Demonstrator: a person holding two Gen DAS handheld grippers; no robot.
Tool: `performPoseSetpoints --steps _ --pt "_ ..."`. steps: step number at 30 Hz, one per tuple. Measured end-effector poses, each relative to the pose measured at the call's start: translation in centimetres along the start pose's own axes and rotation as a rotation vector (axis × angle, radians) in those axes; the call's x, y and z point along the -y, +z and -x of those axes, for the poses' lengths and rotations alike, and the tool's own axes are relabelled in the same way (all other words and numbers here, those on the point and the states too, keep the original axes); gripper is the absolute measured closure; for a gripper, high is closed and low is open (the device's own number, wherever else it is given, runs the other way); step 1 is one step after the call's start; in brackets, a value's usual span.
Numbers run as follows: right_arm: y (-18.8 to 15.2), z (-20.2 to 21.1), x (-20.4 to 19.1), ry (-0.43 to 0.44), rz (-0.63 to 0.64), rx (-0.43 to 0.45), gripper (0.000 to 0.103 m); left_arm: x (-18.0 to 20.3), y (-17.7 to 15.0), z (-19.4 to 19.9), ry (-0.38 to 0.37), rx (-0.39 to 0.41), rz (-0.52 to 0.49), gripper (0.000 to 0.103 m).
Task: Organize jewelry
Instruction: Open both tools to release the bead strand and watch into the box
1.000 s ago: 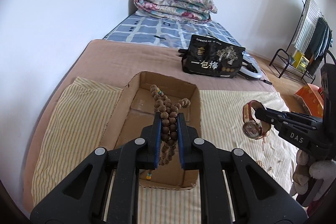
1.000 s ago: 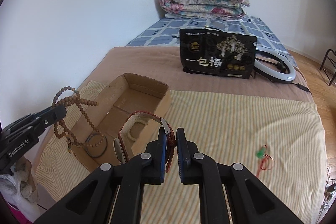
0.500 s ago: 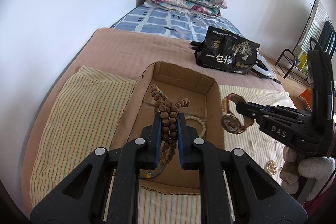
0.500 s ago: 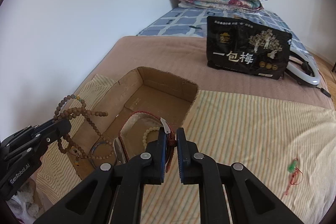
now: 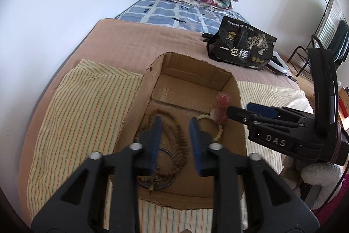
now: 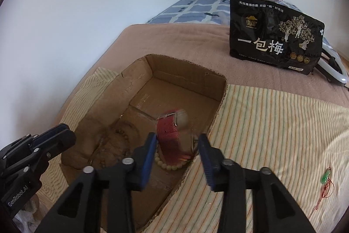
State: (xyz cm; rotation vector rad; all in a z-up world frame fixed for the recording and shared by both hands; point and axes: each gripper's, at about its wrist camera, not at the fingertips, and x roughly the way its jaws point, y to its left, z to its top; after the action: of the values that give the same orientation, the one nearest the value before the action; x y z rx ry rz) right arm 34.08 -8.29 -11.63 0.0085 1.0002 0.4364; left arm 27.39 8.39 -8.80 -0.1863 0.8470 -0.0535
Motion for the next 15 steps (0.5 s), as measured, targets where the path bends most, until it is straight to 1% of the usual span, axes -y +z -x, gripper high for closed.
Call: performPoseSetpoints --steps 1,4,15 --pt "0.0 0.0 0.1 -0.006 -0.004 0.006 0.043 0.0 -0.1 0.0 0.007 0.004 -0.003 0.073" --pt "0.1 0.2 0.4 -0.014 -0.021 0.024 0.037 -0.2 -0.2 -0.3 0.005 -0.003 0.000 0.073" --pt "0.1 1.2 0.9 -0.033 -0.019 0.043 0.036 -0.3 -0.5 -0.3 0.006 -0.010 0.014 0.073"
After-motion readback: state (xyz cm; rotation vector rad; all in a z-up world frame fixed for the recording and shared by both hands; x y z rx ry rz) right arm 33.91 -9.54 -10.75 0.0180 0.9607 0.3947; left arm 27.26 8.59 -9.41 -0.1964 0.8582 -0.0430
